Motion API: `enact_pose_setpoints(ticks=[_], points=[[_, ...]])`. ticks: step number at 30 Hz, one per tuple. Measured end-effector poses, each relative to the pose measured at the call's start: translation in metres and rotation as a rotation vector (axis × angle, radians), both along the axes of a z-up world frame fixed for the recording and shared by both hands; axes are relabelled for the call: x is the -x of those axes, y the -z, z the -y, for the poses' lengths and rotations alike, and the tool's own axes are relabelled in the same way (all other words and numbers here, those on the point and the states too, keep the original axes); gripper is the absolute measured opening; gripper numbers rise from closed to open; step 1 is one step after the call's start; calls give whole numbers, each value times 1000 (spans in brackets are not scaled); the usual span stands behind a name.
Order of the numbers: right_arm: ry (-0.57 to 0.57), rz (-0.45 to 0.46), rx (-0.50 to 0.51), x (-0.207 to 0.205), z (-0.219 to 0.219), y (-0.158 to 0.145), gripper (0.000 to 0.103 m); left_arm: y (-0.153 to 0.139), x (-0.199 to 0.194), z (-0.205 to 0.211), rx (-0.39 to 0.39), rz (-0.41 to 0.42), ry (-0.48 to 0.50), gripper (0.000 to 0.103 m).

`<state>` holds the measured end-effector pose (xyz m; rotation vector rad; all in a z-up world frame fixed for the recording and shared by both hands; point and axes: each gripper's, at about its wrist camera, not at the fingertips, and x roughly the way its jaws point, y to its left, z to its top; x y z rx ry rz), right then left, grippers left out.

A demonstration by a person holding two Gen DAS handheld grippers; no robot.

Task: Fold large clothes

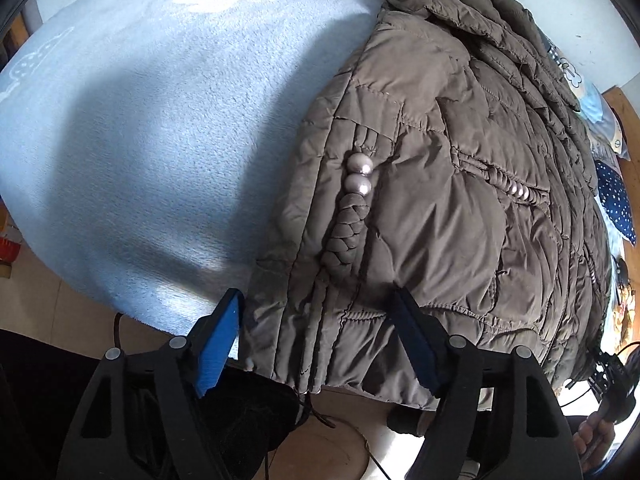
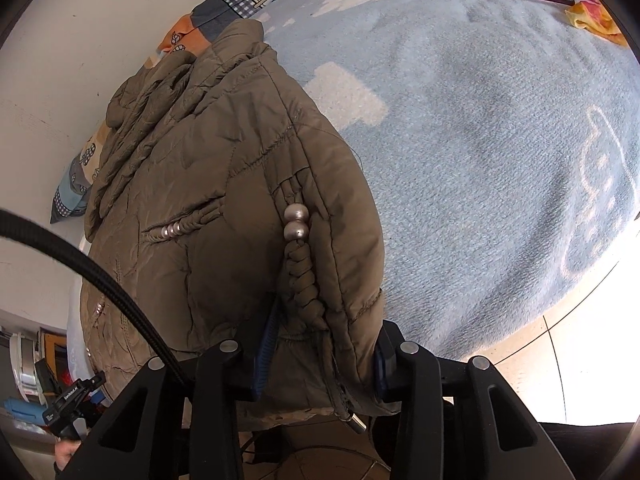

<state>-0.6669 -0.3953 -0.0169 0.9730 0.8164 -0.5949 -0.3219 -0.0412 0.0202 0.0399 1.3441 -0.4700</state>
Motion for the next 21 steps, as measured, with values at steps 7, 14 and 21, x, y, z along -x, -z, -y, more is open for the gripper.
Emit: enact_pose_setpoints(ticks=[7, 14, 21], points=[[3, -23, 9, 0, 1, 3, 44, 7, -1, 5, -9, 28, -11, 78], [17, -27, 9, -1, 0, 6, 46, 7, 11, 1, -10, 59, -17, 78], [47, -13, -21, 2, 3, 11, 53, -7, 28, 17, -25, 126, 53, 62]])
